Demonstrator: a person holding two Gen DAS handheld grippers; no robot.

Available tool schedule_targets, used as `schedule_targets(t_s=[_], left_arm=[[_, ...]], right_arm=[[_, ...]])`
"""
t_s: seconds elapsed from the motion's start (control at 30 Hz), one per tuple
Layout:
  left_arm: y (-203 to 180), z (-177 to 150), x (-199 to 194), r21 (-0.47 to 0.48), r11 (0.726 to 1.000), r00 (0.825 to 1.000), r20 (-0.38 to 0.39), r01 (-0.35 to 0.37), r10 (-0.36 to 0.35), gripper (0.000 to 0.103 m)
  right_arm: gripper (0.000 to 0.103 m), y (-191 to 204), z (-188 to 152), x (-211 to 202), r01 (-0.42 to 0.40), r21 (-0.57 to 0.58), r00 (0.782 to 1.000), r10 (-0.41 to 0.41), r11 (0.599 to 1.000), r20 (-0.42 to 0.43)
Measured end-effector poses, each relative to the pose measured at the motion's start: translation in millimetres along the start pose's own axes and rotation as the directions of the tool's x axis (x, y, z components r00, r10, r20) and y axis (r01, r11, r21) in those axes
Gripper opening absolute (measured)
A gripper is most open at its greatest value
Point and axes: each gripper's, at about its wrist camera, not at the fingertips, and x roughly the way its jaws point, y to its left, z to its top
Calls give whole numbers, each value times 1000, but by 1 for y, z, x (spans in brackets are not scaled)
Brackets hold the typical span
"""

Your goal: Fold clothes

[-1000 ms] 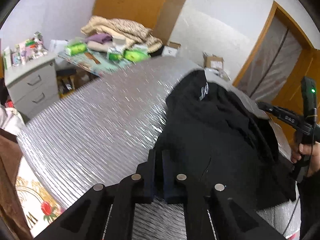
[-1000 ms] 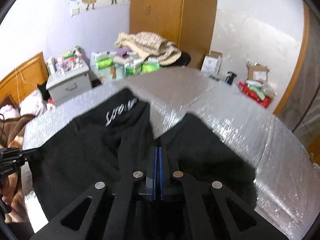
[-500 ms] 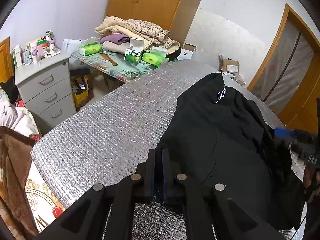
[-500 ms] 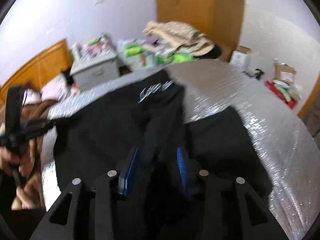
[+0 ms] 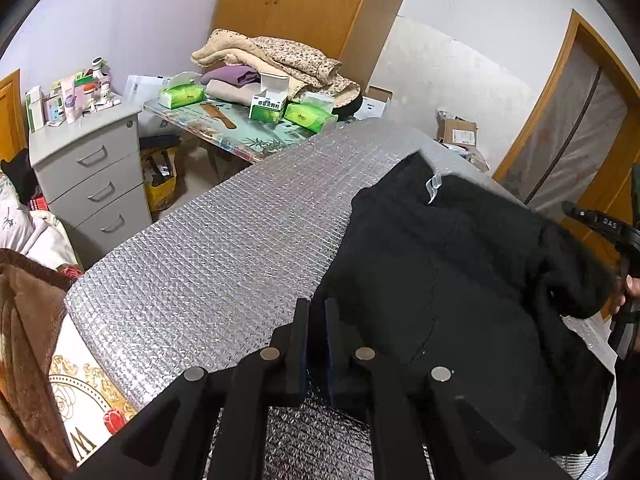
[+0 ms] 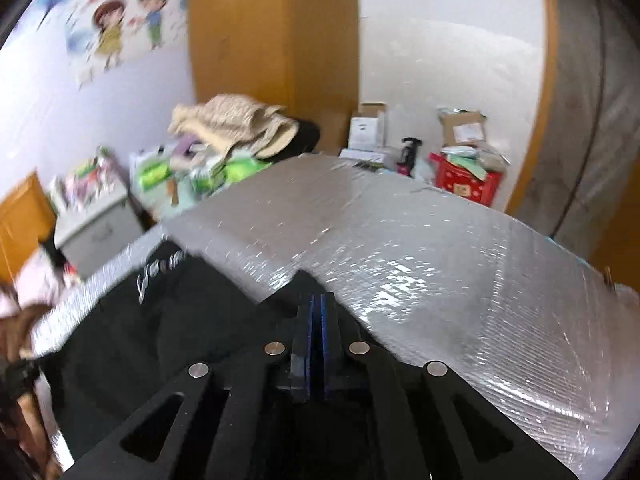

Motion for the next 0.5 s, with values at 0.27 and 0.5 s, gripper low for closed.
schedule_targets(t_s=[0.27,0.5], left_arm=[[-30,5,-33,56,994,991,92,90,-95,8],[-77,-16,2,154,966,978,-35,208,-205,8]], right_arm=[[37,-49,-33,-28,-32,110,998,39,993,-57],[40,-75,-81,-10,-53,234,979,96,971,-178]])
